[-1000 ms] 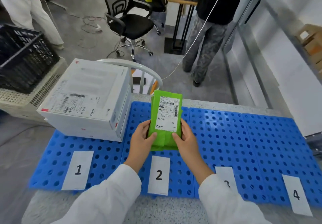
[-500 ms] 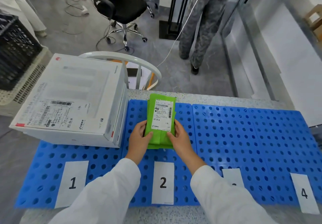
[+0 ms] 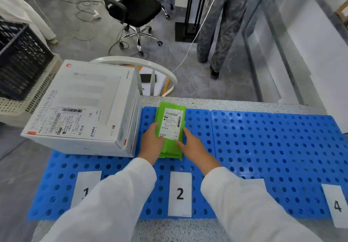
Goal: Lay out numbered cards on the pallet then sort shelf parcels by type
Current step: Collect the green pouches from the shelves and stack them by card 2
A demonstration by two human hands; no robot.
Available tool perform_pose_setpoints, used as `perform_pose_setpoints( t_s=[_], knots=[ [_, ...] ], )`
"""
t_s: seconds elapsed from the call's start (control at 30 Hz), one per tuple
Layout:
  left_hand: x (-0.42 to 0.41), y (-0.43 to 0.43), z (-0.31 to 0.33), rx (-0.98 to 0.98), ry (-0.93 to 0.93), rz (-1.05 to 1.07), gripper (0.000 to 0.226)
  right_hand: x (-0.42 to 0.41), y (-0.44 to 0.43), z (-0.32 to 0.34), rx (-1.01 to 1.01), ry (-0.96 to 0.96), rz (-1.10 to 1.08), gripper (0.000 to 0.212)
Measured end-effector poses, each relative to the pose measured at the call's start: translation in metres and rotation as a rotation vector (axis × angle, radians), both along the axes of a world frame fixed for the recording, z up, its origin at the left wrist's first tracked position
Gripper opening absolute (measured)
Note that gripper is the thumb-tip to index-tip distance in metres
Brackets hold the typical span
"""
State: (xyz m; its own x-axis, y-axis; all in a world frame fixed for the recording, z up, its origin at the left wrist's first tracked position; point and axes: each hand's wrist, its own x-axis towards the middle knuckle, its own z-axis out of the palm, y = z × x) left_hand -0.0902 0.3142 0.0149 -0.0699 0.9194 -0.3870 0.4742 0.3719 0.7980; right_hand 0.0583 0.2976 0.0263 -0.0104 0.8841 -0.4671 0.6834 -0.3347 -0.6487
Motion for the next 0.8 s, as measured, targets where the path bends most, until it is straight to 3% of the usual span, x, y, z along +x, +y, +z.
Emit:
perform_pose_setpoints(
  t_s=[0.1, 0.2, 0.37, 0.5, 0.6, 0.8],
  knots=[
    [0.014, 0.002, 0.030, 0.033, 0.142, -0.261, 0.046, 0.011, -0.003, 0.035, 0.022, -0.089, 0.181, 0.060],
    [0.029, -0.002, 0.062, 0.125, 0.398, -0.583, 0.043, 0.027, -0.012, 0.062, -0.007, -0.307, 0.311, 0.074],
    [0.060, -0.025, 0.124, 0.284, 0.722, -0.859, 0.043, 0.070, -0.052, 0.110, 0.062, -0.444, 0.323, 0.071],
    [0.095, -0.057, 0.172, 0.431, 0.760, -0.957, 0.049, 0.120, -0.103, 0.153, 0.118, -0.489, 0.228, 0.051],
    [0.134, -0.087, 0.202, 0.538, 0.806, -1.033, 0.047, 0.163, -0.152, 0.186, 0.134, -0.570, 0.120, 0.070],
    [0.230, -0.159, 0.254, 0.724, 0.758, -1.164, 0.051, 0.242, -0.256, 0.233, 0.137, -0.643, -0.081, 0.082]
  ],
)
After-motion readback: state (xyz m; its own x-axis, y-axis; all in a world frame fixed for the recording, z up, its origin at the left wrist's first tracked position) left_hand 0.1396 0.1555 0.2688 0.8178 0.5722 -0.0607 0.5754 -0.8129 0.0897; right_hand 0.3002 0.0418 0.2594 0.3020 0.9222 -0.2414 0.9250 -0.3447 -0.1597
